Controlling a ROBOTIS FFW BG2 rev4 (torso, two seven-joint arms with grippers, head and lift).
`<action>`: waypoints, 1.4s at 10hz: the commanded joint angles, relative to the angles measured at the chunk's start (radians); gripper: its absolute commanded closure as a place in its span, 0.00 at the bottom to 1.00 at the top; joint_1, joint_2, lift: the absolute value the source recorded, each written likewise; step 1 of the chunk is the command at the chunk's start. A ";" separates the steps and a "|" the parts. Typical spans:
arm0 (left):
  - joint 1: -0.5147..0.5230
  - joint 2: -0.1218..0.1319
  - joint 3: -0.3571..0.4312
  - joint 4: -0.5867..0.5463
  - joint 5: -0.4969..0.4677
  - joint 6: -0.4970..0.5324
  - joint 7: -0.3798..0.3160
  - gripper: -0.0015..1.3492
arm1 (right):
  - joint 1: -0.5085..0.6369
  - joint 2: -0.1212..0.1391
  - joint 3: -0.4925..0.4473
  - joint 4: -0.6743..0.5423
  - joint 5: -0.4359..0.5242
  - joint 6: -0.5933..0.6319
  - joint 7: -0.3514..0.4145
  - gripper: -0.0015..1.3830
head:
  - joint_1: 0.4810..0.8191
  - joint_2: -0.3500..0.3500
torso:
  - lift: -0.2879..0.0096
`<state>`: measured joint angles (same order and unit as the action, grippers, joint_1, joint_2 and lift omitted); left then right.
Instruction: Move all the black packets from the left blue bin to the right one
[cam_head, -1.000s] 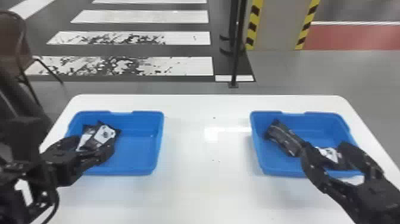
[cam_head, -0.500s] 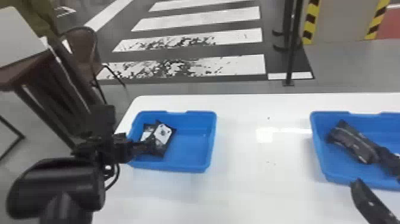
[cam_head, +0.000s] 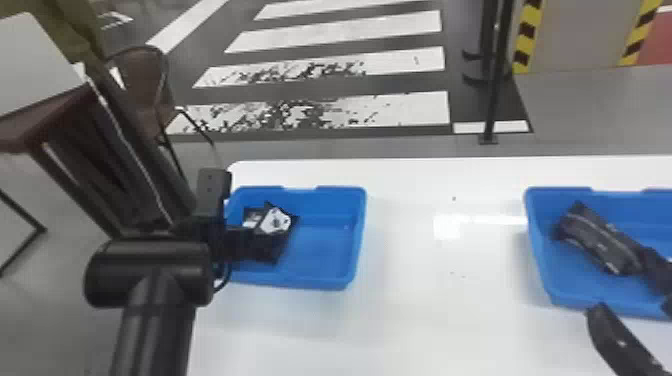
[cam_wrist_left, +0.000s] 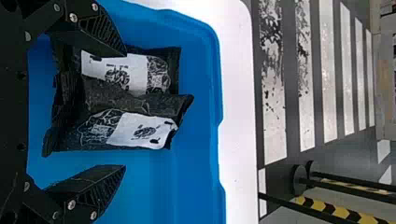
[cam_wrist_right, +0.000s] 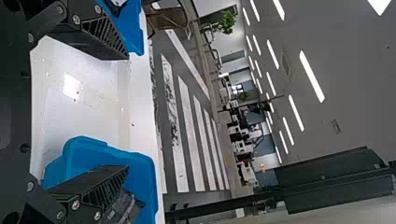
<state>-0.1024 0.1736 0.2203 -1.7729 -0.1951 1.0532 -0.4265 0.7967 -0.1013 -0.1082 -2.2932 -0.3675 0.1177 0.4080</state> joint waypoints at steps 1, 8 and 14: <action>-0.042 0.007 -0.029 0.086 0.014 -0.005 -0.005 0.18 | -0.006 0.000 0.004 0.012 -0.015 0.000 0.002 0.15 | 0.63 0.86 | 0.50; -0.013 0.007 -0.027 0.105 0.006 -0.076 -0.038 0.89 | -0.009 0.000 0.006 0.031 -0.043 0.017 0.009 0.15 | 0.63 0.83 | 0.50; 0.267 -0.009 -0.047 -0.418 0.253 -0.233 -0.055 0.89 | -0.139 -0.003 0.022 0.031 -0.095 0.169 0.130 0.15 | 0.63 0.79 | 0.50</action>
<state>0.1397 0.1651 0.1906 -2.1557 0.0073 0.8401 -0.4812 0.6908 -0.1040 -0.0928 -2.2748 -0.4519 0.2581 0.5335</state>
